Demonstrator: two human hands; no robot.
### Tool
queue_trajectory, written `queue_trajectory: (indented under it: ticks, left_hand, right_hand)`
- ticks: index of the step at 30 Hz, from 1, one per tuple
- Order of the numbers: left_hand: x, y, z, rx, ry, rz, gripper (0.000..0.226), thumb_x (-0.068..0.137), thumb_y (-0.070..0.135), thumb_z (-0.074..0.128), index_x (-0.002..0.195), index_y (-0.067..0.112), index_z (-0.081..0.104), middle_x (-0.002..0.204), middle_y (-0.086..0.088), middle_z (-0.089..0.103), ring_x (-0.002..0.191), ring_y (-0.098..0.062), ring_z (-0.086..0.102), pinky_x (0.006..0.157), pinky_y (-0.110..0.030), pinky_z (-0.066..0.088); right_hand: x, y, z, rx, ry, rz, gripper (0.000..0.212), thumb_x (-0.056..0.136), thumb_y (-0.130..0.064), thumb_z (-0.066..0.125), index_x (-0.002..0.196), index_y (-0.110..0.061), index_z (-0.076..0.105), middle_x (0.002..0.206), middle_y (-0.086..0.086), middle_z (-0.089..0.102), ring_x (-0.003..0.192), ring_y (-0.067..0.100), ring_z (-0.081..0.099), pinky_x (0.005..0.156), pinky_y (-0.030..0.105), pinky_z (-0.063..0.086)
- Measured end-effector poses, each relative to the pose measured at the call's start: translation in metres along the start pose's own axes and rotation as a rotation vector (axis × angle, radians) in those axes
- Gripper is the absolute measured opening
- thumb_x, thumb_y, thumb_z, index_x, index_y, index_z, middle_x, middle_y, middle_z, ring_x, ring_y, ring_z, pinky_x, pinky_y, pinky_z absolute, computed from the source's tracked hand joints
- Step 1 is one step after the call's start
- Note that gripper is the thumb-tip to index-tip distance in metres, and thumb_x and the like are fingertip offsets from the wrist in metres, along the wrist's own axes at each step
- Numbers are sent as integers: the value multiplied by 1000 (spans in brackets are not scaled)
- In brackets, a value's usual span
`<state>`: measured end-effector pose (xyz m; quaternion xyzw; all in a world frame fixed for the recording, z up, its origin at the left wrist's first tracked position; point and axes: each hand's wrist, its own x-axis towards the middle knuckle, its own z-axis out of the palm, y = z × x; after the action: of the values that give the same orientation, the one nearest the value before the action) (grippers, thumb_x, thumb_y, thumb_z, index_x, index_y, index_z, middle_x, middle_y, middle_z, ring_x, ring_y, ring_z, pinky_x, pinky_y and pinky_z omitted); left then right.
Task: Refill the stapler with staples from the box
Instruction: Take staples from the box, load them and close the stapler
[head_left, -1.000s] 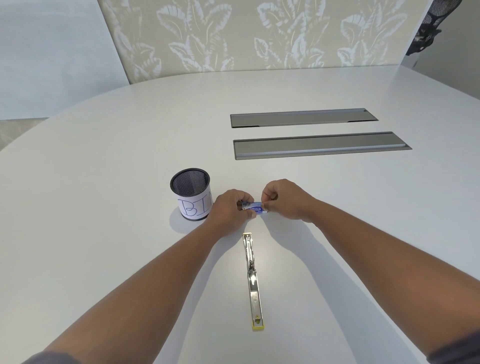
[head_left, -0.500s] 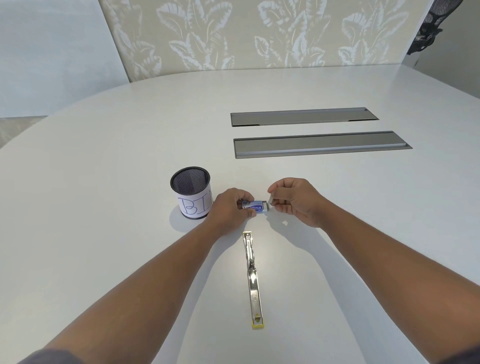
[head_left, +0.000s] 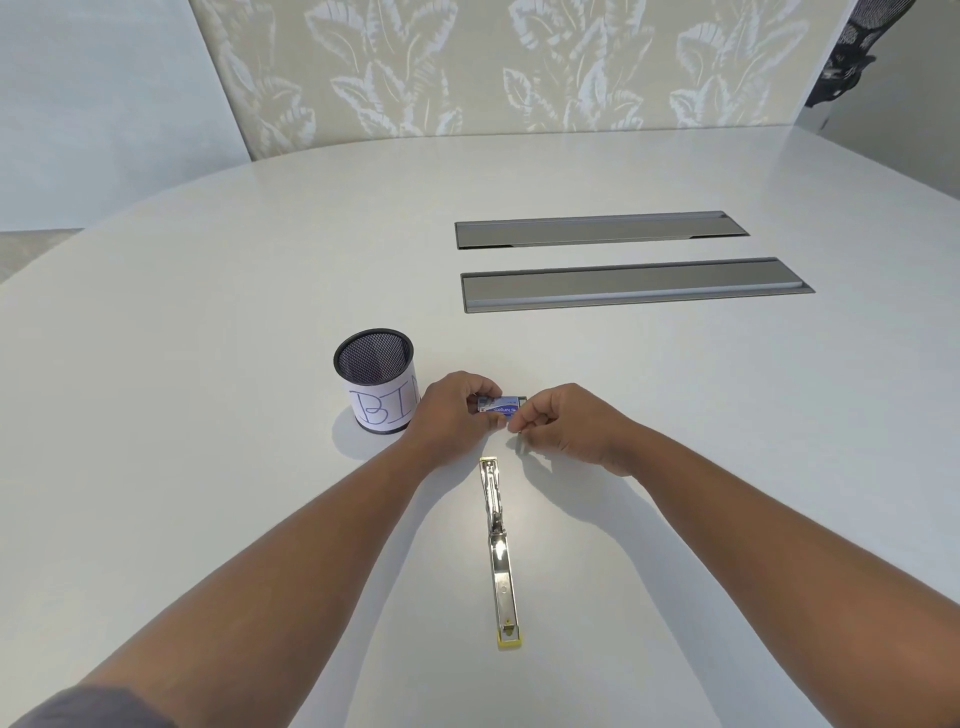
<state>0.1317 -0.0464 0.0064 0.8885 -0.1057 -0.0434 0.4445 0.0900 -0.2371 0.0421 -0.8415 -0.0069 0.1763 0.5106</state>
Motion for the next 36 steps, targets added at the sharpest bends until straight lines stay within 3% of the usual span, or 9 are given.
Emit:
queue_trajectory:
  ticks: [2, 10, 13, 17, 23, 26, 29, 36]
  left_hand:
    - [0, 0, 0, -7, 4, -5, 29, 75, 20, 83, 101, 26, 70, 100, 4, 72, 92, -15, 69, 90, -37, 55]
    - [0, -1, 1, -32, 7, -25, 32, 77, 17, 83, 105, 23, 71, 99, 5, 71, 87, -12, 66, 88, -31, 54]
    - [-1, -2, 1, -50, 11, -31, 30, 76, 17, 83, 103, 24, 70, 99, 6, 72, 90, -12, 68, 87, -31, 55]
    - [-1, -2, 1, -60, 10, -35, 30, 76, 17, 83, 103, 24, 71, 97, 6, 72, 88, -11, 67, 86, -28, 54]
    - [-1, -2, 2, -63, 12, -36, 31, 76, 18, 83, 104, 24, 71, 98, 7, 72, 90, -11, 69, 88, -32, 56]
    - [-1, -2, 1, -65, 7, -37, 32, 76, 19, 83, 104, 25, 70, 100, 8, 71, 91, -10, 70, 90, -33, 56]
    - [-1, -2, 1, -60, 10, -31, 32, 76, 18, 83, 104, 25, 70, 100, 6, 71, 92, -12, 69, 91, -35, 55]
    - [-2, -2, 0, -71, 13, -23, 33, 77, 15, 83, 107, 19, 71, 98, 10, 68, 91, -10, 68, 91, -32, 55]
  right_hand:
    - [-1, 1, 0, -31, -2, -18, 15, 82, -5, 72, 92, -14, 77, 94, 10, 79, 82, 18, 71, 80, 30, 54]
    - [-3, 9, -6, -149, 60, -47, 8, 84, -8, 71, 84, -15, 75, 67, -7, 68, 57, 6, 56, 62, 25, 47]
    - [0, 16, -2, -70, 209, -83, 16, 82, -4, 68, 88, -18, 71, 81, -2, 64, 56, 11, 57, 54, 26, 48]
    - [5, 31, 2, -122, 433, -164, 27, 85, -9, 71, 109, -20, 68, 96, -6, 60, 75, 8, 58, 71, 21, 46]
    - [14, 28, 5, -198, 398, -194, 15, 91, -14, 71, 104, -16, 76, 86, -4, 70, 72, -1, 58, 69, 16, 42]
    - [16, 28, 4, -188, 381, -187, 15, 91, -11, 70, 103, -16, 78, 85, -3, 72, 71, 2, 59, 67, 10, 42]
    - [17, 28, 3, -186, 368, -199, 14, 91, -12, 70, 101, -17, 79, 89, -1, 76, 75, 8, 62, 70, 13, 45]
    - [16, 31, 7, -216, 357, -307, 12, 92, -9, 67, 96, -12, 78, 97, 6, 77, 89, 23, 68, 84, 33, 52]
